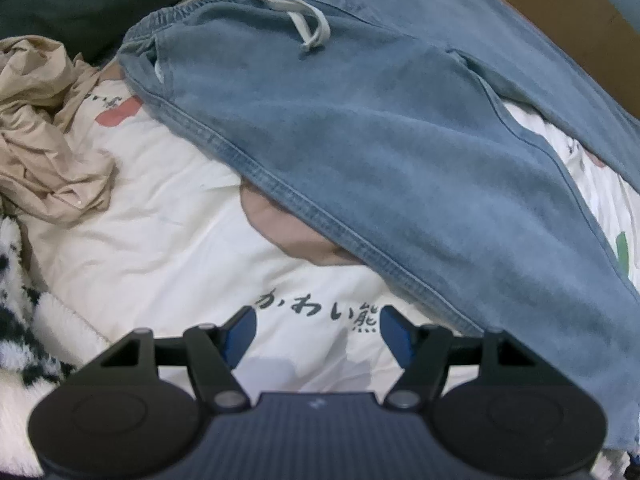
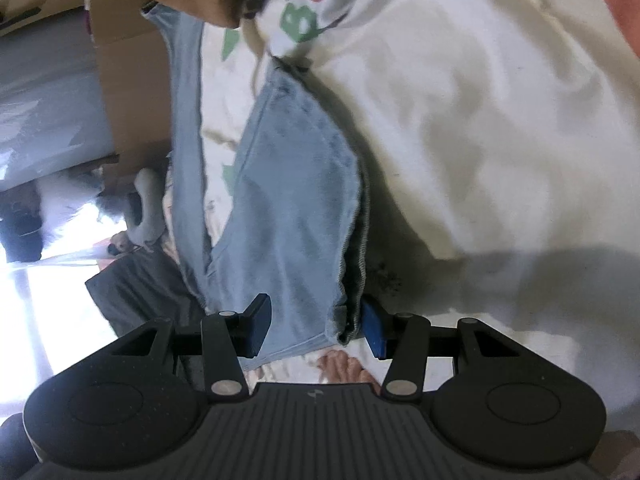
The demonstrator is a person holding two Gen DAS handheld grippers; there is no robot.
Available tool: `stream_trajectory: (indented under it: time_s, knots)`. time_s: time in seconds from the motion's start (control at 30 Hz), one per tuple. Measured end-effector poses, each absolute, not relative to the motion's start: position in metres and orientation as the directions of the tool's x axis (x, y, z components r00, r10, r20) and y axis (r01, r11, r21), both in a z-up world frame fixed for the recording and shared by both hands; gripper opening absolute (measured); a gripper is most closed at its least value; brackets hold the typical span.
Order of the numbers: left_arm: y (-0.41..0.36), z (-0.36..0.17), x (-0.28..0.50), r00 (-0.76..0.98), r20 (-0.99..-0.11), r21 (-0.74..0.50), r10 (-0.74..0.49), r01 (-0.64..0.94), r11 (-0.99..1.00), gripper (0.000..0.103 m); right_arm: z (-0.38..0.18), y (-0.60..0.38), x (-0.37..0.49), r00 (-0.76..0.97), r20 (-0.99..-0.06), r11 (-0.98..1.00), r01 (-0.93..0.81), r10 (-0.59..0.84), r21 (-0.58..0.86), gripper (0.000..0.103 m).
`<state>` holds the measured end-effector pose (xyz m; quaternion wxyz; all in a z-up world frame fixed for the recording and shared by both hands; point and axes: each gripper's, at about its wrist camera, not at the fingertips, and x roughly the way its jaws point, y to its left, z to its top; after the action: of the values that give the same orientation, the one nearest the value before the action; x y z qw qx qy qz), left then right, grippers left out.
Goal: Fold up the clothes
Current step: 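Move the right gripper to the jeans leg hem, then grasp the leg hem with the right gripper while the left gripper grasps the waistband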
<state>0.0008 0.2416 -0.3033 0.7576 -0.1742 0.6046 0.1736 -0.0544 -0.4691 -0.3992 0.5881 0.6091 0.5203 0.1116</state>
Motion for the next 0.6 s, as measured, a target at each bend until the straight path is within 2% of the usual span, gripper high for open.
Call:
stream_trajectory:
  time_s: [0.1, 0.17, 0.23, 0.3, 0.33, 0.6]
  knots:
    - [0.242, -0.303, 0.000, 0.206, -0.977, -0.047, 0.057, -0.469, 0.882, 0.071, -0.400, -0.461, -0.045, 0.414, -0.487, 0.260, 0.494, 0.769, 0.830, 0.051]
    - [0.244, -0.303, 0.000, 0.205, -0.977, -0.046, 0.059, -0.473, 0.880, 0.070, -0.403, -0.453, -0.039, 0.388, -0.517, 0.300, 0.496, 0.763, 0.815, 0.045]
    - [0.245, -0.304, -0.001, 0.208, -0.977, -0.051, 0.057, -0.481, 0.875, 0.070, -0.409, -0.446, -0.035, 0.366, -0.539, 0.324, 0.506, 0.759, 0.800, 0.028]
    - [0.246, -0.304, -0.001, 0.212, -0.976, -0.057, 0.054, -0.487, 0.871, 0.070, -0.412, -0.439, -0.031, 0.344, -0.561, 0.355, 0.505, 0.753, 0.786, 0.015]
    - [0.247, -0.305, 0.000, 0.216, -0.975, -0.063, 0.051, -0.492, 0.868, 0.070, -0.412, -0.435, -0.028, 0.337, -0.572, 0.374, 0.498, 0.748, 0.782, 0.011]
    - [0.258, -0.324, 0.004, 0.270, -0.963, -0.148, 0.015, -0.571, 0.807, 0.067, -0.385, -0.457, -0.035, 0.295, -0.660, 0.522, 0.429, 0.691, 0.738, 0.009]
